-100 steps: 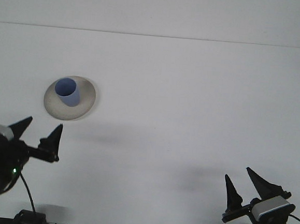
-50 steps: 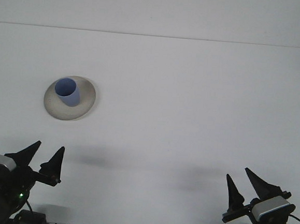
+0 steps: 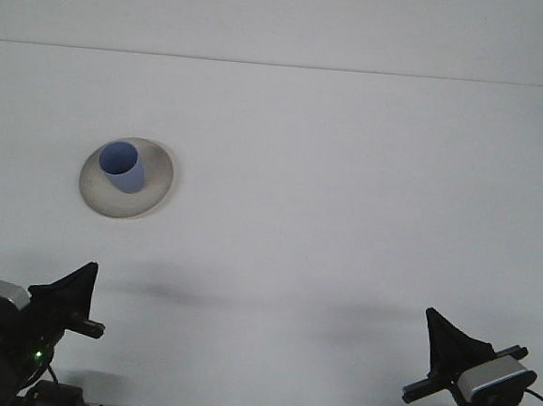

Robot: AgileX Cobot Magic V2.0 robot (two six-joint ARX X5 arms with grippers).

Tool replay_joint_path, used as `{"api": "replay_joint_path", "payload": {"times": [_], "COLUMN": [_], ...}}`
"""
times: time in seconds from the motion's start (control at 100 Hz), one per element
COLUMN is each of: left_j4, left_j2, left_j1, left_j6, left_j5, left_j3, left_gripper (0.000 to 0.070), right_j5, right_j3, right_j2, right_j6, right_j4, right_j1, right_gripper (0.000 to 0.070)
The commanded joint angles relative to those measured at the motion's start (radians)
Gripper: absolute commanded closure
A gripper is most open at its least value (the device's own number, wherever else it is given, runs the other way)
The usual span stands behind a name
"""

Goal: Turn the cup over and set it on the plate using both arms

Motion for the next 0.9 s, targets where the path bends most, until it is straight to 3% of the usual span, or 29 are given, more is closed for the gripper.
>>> {"api": "replay_joint_path", "payload": {"times": [0.0, 0.34, 0.47, 0.55, 0.62, 0.69, 0.8, 0.89], "left_j4": [0.014, 0.014, 0.014, 0.035, 0.104, 0.212, 0.358, 0.461], "left_j2": [0.002, 0.002, 0.002, -0.006, -0.031, -0.074, -0.146, -0.18], "left_j1": [-0.001, -0.001, 0.001, 0.005, 0.021, 0.043, 0.066, 0.072], "left_j6": [-0.001, 0.002, 0.193, 0.269, 0.332, 0.362, 0.367, 0.369], "left_j5": [0.002, 0.002, -0.006, -0.011, -0.057, -0.153, -0.313, -0.37], "left_j3": [0.01, 0.01, 0.009, -0.012, -0.069, -0.172, -0.348, -0.473], "left_gripper": [0.0687, 0.0687, 0.0687, 0.0687, 0.0687, 0.0687, 0.0687, 0.0687], "right_j5": [0.0, 0.0, 0.0, 0.0, 0.0, 0.0, 0.0, 0.0], "right_j3": [0.004, 0.004, 0.004, 0.004, 0.004, 0.004, 0.004, 0.004], "right_j2": [-0.003, -0.003, -0.003, -0.003, -0.003, -0.003, -0.003, -0.003], "right_j6": [-0.002, -0.002, -0.002, -0.001, -0.002, -0.002, -0.001, -0.002], "right_j4": [0.01, 0.011, 0.01, 0.01, 0.011, 0.01, 0.011, 0.01], "right_j1": [0.009, 0.009, 0.009, 0.009, 0.009, 0.009, 0.009, 0.009], "right_gripper": [0.0696, 0.0696, 0.0696, 0.0696, 0.0696, 0.0696, 0.0696, 0.0696]}}
